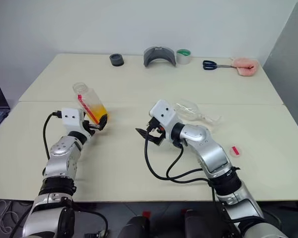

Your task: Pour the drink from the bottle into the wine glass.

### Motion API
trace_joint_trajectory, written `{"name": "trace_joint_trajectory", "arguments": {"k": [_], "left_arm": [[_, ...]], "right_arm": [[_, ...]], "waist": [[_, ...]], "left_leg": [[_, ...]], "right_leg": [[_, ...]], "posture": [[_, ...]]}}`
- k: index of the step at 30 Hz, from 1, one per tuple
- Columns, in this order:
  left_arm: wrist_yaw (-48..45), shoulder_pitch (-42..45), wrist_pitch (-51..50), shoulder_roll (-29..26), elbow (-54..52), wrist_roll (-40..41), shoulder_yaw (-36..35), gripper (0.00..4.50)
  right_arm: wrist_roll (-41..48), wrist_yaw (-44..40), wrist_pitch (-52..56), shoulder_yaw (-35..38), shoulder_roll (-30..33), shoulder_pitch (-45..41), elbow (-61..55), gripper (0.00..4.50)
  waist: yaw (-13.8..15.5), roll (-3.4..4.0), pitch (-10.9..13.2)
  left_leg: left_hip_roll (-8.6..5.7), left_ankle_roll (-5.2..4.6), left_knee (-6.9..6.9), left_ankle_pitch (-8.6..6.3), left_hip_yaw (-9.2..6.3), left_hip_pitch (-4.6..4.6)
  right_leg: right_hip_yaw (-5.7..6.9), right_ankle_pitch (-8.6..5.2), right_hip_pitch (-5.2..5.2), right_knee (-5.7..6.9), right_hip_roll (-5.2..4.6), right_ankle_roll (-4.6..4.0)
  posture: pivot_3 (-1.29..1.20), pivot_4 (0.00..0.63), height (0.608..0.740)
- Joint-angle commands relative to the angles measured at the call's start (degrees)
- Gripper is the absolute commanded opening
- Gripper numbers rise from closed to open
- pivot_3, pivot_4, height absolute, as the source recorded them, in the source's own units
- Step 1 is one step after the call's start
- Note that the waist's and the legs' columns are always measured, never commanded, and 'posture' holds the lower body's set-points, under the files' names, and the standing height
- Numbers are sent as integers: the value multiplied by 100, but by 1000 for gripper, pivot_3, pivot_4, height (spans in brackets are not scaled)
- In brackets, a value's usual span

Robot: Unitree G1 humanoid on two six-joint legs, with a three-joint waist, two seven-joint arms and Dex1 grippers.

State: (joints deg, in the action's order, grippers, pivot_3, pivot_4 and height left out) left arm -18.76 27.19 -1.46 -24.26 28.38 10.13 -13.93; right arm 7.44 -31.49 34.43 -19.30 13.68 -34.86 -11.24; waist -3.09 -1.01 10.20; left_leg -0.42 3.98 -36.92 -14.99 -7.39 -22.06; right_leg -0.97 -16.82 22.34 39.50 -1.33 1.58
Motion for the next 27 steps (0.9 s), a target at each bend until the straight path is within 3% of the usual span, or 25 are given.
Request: {"name": "trace_joint_trajectory", "arguments": {"k": [1,9,19,22,27], "left_arm": [[68,-231,-156,26,-608,76,-48,4475],[156,-1117,-625,173,-1922,74,29,4475],[-626,-2041,-1118,323,-3674,445,648,4475],[-1090,-2003,-1211,185,-3863,603,858,4475],[-1551,-1513,-686,-135,-3625,146,1350,4475]], "right_arm": [[-57,16,-38,106,96,38,-343,4500],[-214,206,47,271,438,492,-890,4500],[-2050,1219,-166,-47,1364,1826,-1914,4500],[-2718,1714,-263,-197,1291,1984,-1749,4500],[-4195,2427,-8,-749,1066,1599,-810,4500]], "waist": [[1,0,0],[18,0,0],[133,-2,-1],[117,-1,-1],[117,-1,-1]], "left_leg": [[-1,0,0,0,0,0],[1,-5,2,-3,-1,0],[0,-5,5,-3,9,-1],[1,-3,8,-3,17,0],[9,-2,15,-2,26,12]], "right_leg": [[0,0,0,0,0,0],[-2,0,-3,-6,-3,0],[-2,-1,-9,-22,-3,1],[-6,-1,-11,-29,-3,1],[-11,0,-12,-28,10,1]], "posture": [[0,150,740],[0,150,740],[0,150,740],[0,150,740],[0,150,740]]}}
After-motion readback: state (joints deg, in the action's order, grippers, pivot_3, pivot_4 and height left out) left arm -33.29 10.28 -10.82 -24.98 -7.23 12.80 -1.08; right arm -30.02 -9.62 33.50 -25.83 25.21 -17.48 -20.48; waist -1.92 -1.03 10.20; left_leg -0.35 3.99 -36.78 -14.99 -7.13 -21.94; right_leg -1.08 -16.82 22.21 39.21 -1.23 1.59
